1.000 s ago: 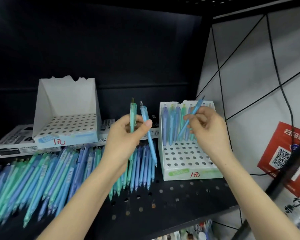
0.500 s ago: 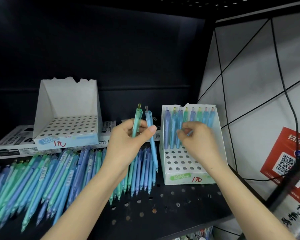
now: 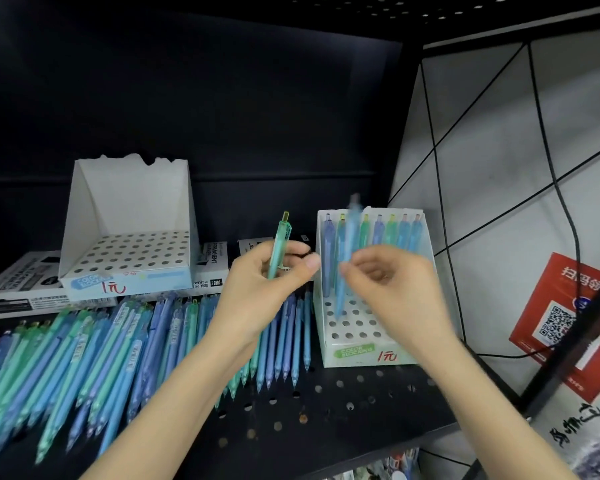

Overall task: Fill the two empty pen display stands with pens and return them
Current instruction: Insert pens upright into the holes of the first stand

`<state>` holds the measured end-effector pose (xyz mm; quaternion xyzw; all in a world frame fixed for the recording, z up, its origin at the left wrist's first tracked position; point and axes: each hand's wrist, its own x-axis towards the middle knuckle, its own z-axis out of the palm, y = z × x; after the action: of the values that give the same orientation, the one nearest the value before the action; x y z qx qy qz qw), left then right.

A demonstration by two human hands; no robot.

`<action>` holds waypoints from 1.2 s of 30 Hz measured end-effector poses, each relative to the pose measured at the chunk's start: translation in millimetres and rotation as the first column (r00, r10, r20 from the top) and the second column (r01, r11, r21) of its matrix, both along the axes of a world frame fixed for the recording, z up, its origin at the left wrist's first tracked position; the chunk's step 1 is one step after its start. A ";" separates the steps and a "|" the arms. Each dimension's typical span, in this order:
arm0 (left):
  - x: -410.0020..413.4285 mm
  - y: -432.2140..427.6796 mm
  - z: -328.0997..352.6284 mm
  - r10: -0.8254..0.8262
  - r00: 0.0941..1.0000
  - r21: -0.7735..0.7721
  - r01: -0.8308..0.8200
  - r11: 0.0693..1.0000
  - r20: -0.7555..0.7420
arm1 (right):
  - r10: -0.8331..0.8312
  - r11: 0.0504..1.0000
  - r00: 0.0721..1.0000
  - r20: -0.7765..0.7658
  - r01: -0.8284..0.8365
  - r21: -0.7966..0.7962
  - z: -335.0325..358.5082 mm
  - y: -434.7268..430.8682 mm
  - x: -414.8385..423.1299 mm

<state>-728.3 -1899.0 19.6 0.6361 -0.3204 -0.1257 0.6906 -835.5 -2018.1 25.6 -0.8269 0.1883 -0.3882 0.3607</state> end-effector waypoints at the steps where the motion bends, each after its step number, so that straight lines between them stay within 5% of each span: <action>1: -0.1 0.6 0.2 0.009 1.000 0.019 -0.009 1.000 -0.003 | -0.084 0.996 0.995 0.059 0.084 0.003 3.7 -9.5 -3.1; 5: 2.2 -0.7 -3.3 0.038 0.999 0.072 -0.040 0.997 0.032 | -0.277 0.959 0.953 0.119 0.282 -0.027 1.2 -39.1 -0.3; 24: 3.8 -4.1 -13.4 -0.033 0.983 0.074 0.019 0.997 0.183 | -0.303 0.946 0.936 -0.180 0.273 -0.173 -32.6 -47.6 17.0; 27: 0.5 -5.8 -12.3 -0.065 0.971 0.089 0.046 0.995 0.228 | -0.283 0.951 0.959 -0.014 0.279 -0.135 -24.1 -34.8 3.7; 32: -12.4 -10.9 -12.1 -0.205 0.939 0.085 0.189 0.978 0.277 | 0.118 0.983 0.985 0.125 -0.134 0.128 -7.0 -2.5 -9.5; 36: -10.8 -12.9 -17.1 -0.091 0.909 0.132 0.040 0.990 0.407 | 0.023 0.983 0.950 0.312 -0.079 0.168 7.6 -15.8 -20.9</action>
<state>-739.1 -1911.9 2.5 0.6777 -0.4718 -0.0310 0.5632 -856.4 -2033.8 33.2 -0.7248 0.1421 -0.4849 0.4684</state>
